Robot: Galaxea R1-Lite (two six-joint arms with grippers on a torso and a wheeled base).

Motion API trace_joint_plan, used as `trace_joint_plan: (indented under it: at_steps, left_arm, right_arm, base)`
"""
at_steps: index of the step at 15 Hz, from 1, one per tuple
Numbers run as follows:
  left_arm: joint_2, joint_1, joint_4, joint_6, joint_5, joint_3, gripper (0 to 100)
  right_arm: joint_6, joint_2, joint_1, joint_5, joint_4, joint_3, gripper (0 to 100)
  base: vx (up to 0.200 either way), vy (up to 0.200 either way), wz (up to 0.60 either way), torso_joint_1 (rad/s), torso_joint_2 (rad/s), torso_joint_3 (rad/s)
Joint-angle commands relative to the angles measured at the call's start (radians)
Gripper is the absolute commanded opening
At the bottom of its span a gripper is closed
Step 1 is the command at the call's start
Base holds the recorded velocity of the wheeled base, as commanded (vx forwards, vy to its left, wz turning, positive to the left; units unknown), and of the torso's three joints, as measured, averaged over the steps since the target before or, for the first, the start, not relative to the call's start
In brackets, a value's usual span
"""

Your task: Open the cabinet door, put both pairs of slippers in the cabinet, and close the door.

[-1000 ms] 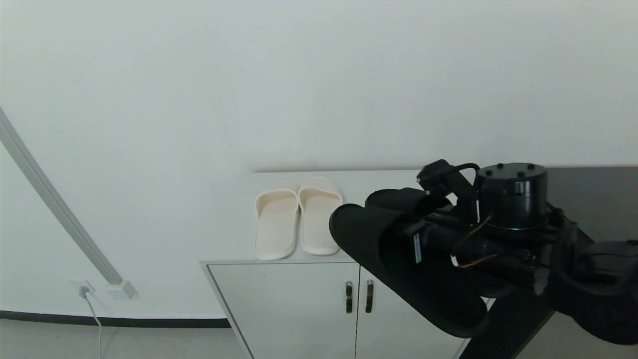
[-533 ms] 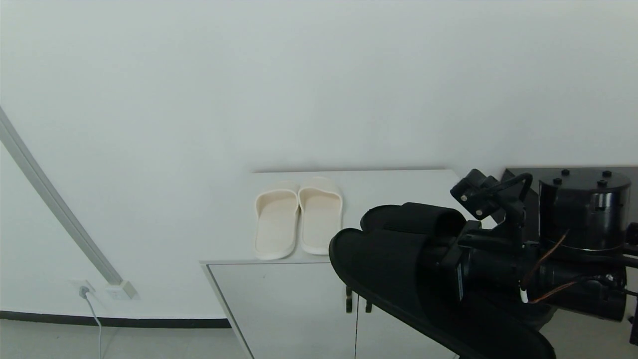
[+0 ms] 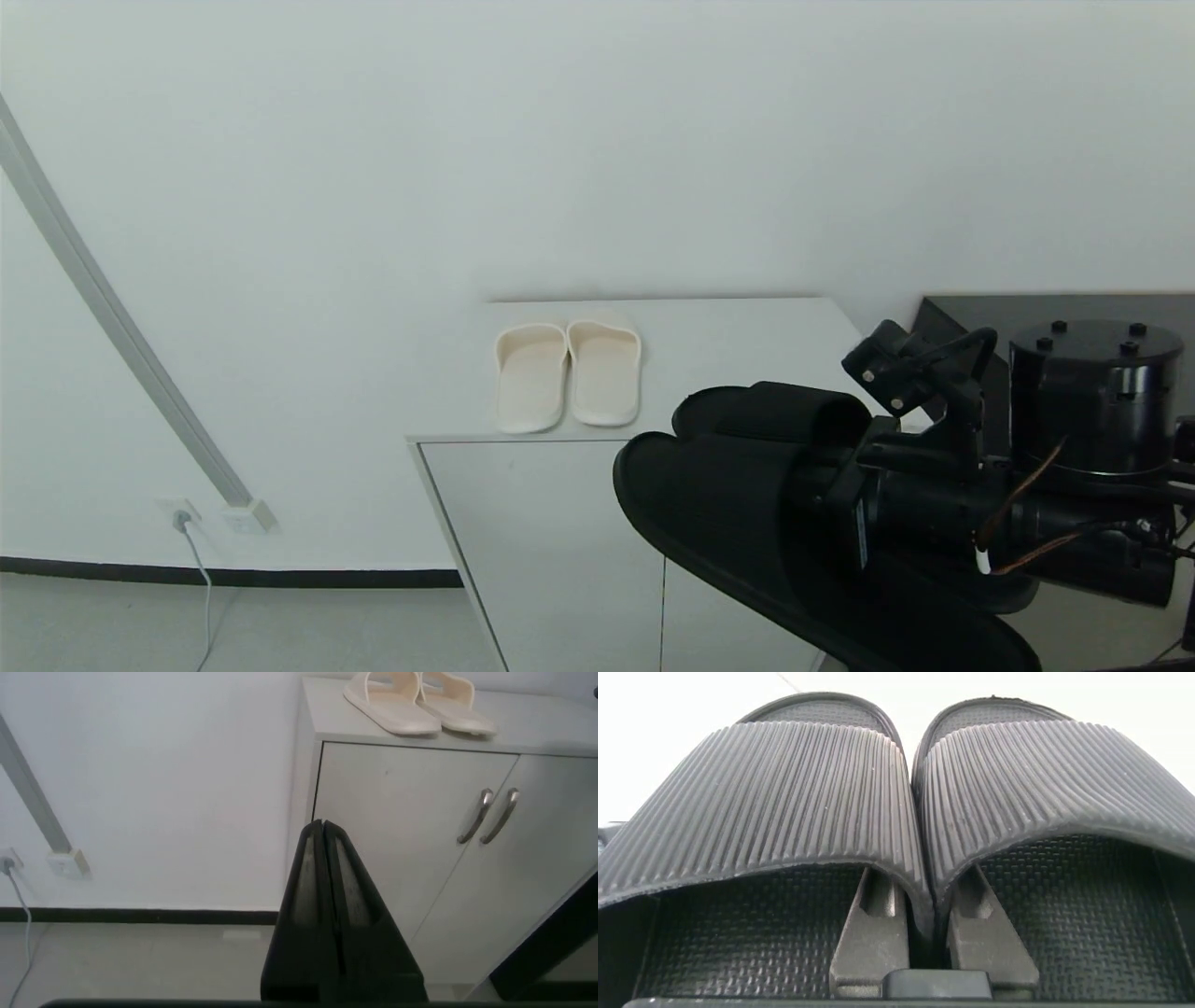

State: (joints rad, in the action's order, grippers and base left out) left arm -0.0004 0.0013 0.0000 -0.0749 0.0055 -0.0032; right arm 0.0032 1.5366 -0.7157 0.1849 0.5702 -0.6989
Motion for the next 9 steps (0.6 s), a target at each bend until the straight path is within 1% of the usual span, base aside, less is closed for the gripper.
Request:
trace_joint_plan:
  at_steps: [1,9]
  left_arm:
    - [0.000,0.000,0.000,0.000,0.001,0.000,0]
    - [0.000,0.000,0.000,-0.002,0.001,0.000,0]
  right_arm:
    - [0.000,0.011,-0.002,0.001,0.002,0.004,0]
    - [-0.003,0.019,-0.005,-0.002,0.003,0.009,0]
  base:
    - [0.000,0.000,0.00,0.000,0.00,0.000]
    - [0.000,0.000,0.00,0.000,0.00,0.000]
